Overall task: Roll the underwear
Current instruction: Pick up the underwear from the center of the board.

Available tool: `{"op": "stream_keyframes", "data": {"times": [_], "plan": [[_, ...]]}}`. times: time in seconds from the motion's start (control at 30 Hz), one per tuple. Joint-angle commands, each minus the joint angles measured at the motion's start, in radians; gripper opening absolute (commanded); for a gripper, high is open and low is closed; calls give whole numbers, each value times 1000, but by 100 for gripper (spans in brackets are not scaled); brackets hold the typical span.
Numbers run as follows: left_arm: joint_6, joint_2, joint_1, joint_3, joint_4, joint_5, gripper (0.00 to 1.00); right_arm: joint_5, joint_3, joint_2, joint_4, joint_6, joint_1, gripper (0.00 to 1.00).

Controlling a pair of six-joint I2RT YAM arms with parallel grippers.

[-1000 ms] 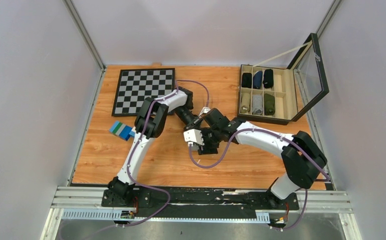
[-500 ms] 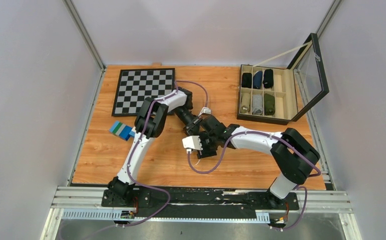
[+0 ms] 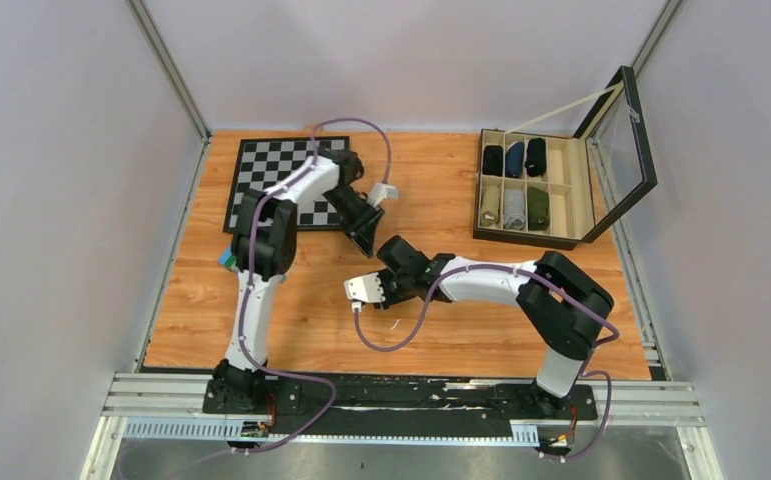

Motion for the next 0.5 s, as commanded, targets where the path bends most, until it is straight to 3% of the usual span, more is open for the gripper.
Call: {"op": "stream_keyframes", "data": {"times": [0.0,0.07,0.27,0.47], "plan": [[-43,-237,102,-99,112,-124,41,-61,1,99,-203,69,-10,16],[-41,-368,139,-180,128,-119,41,-102,24,86,-240,107,-35,9],[-5,-701,179,-416,142,-148,42,-158,102,-27,-353,168,-64,7],[-14,-881,179,-535,151,-218,42,-222,190,-136,-489,195,-168,2]]}}
